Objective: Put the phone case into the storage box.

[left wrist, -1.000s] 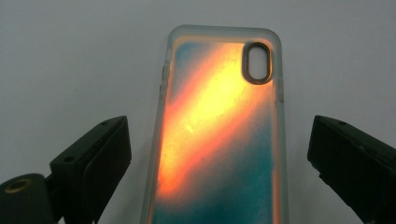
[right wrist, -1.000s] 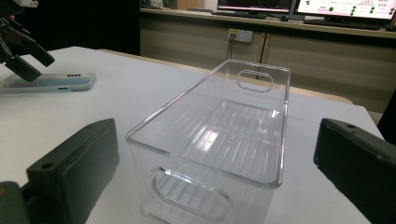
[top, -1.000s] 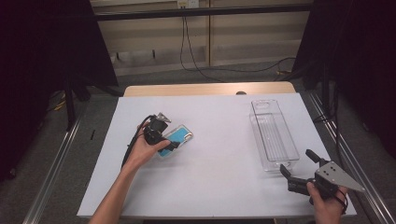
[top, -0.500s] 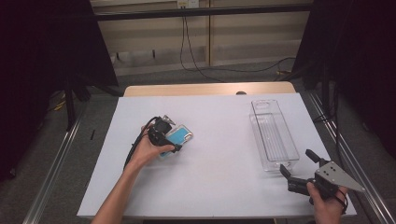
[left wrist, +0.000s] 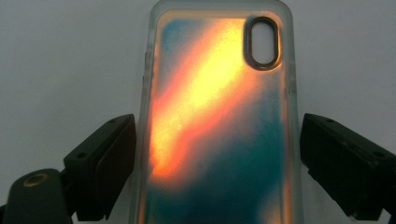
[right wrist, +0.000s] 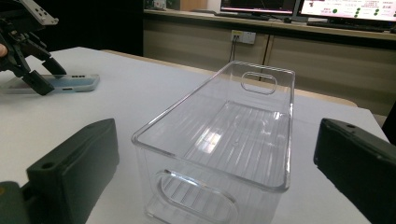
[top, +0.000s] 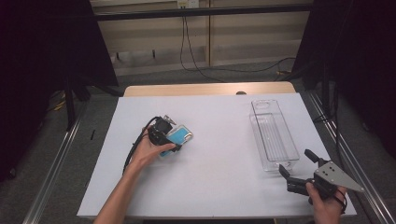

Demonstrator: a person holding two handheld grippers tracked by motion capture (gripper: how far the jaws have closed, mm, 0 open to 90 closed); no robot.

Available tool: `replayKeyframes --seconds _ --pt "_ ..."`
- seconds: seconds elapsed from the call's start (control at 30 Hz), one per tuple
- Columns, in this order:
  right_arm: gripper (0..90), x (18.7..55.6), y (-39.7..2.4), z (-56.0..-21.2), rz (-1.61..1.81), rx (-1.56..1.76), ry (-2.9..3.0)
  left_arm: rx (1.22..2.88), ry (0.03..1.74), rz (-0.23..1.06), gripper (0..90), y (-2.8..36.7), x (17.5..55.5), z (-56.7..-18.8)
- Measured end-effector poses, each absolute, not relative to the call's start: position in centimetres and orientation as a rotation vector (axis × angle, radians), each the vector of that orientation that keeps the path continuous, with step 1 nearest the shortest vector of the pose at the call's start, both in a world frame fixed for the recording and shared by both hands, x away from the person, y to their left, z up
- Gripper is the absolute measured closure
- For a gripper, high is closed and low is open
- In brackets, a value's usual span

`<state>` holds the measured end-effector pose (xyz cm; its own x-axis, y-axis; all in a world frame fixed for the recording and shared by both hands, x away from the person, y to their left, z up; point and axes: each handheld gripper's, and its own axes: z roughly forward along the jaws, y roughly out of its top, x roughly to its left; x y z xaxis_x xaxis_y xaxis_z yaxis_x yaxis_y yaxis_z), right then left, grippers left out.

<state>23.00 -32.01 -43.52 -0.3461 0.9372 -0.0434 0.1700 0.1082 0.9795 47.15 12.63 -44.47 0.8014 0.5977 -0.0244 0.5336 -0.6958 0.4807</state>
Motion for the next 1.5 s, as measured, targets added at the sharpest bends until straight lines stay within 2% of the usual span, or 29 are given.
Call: replayKeyframes --seconds 0.23,0.37,1.5 --pt "0.0 23.04 -32.06 -43.57 1.305 1.105 1.647 2.536 0.850 0.169 12.3 12.39 47.24 -44.36" --pt "0.0 23.06 -32.05 -43.57 1.306 1.104 1.649 2.546 0.864 0.170 16.9 12.19 47.08 -44.14" --pt "0.0 23.09 -32.09 -43.59 1.307 1.108 1.649 2.505 0.918 0.185 17.3 12.50 46.52 -43.82"
